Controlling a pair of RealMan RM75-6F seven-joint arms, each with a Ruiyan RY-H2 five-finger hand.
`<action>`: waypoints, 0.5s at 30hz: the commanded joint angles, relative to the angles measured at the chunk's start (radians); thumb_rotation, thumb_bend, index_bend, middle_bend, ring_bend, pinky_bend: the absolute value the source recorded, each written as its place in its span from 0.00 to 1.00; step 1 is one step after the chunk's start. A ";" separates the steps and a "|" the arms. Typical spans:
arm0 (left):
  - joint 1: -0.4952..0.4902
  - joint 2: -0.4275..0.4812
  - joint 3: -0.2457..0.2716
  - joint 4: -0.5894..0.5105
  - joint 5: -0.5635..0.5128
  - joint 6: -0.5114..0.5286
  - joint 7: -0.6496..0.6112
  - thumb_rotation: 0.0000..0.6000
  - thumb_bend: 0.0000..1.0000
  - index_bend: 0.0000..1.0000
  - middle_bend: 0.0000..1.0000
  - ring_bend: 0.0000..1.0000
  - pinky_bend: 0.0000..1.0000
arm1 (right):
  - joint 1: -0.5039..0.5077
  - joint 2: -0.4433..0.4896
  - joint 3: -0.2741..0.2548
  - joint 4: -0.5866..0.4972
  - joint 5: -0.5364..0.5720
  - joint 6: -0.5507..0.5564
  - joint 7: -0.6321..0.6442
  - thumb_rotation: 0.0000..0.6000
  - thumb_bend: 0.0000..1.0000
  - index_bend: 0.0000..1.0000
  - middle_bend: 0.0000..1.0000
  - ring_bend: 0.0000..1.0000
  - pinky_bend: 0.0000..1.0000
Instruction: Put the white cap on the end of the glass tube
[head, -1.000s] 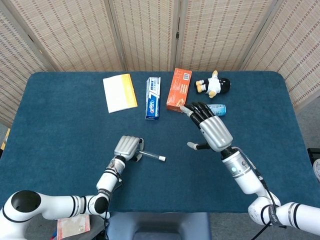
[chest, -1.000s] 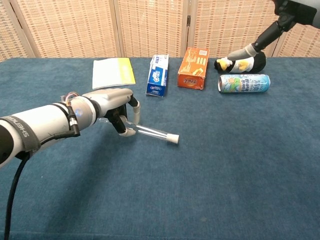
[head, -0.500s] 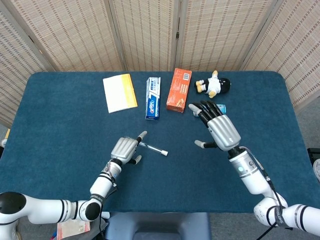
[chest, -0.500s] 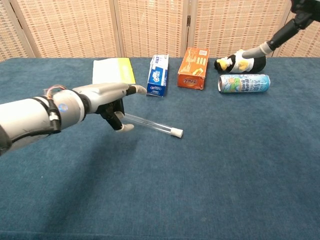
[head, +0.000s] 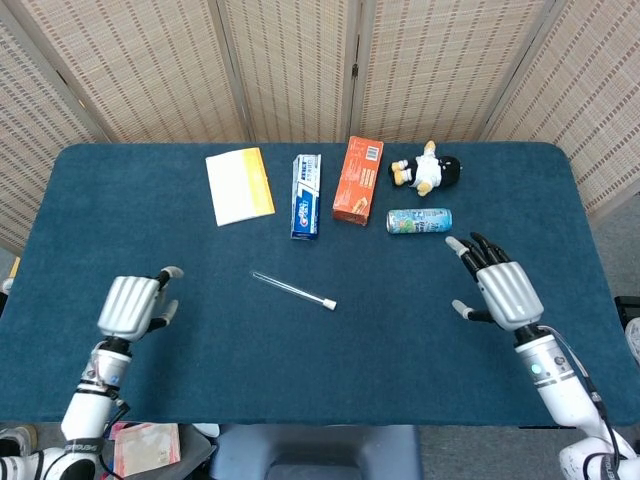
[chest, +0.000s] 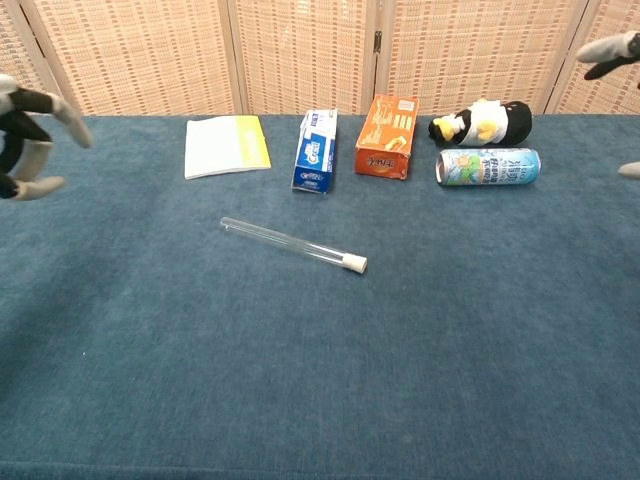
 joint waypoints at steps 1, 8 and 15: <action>0.100 0.053 0.048 0.039 0.063 0.088 -0.053 1.00 0.35 0.30 0.53 0.47 0.64 | -0.041 -0.003 -0.031 0.026 -0.028 0.036 0.005 1.00 0.26 0.06 0.16 0.02 0.18; 0.246 0.098 0.090 0.072 0.148 0.205 -0.121 1.00 0.35 0.27 0.39 0.36 0.44 | -0.143 0.011 -0.084 0.034 -0.066 0.127 0.020 1.00 0.26 0.06 0.16 0.02 0.18; 0.333 0.117 0.106 0.052 0.219 0.251 -0.136 1.00 0.35 0.27 0.38 0.35 0.41 | -0.237 0.008 -0.119 0.023 -0.101 0.221 -0.023 1.00 0.26 0.09 0.16 0.02 0.18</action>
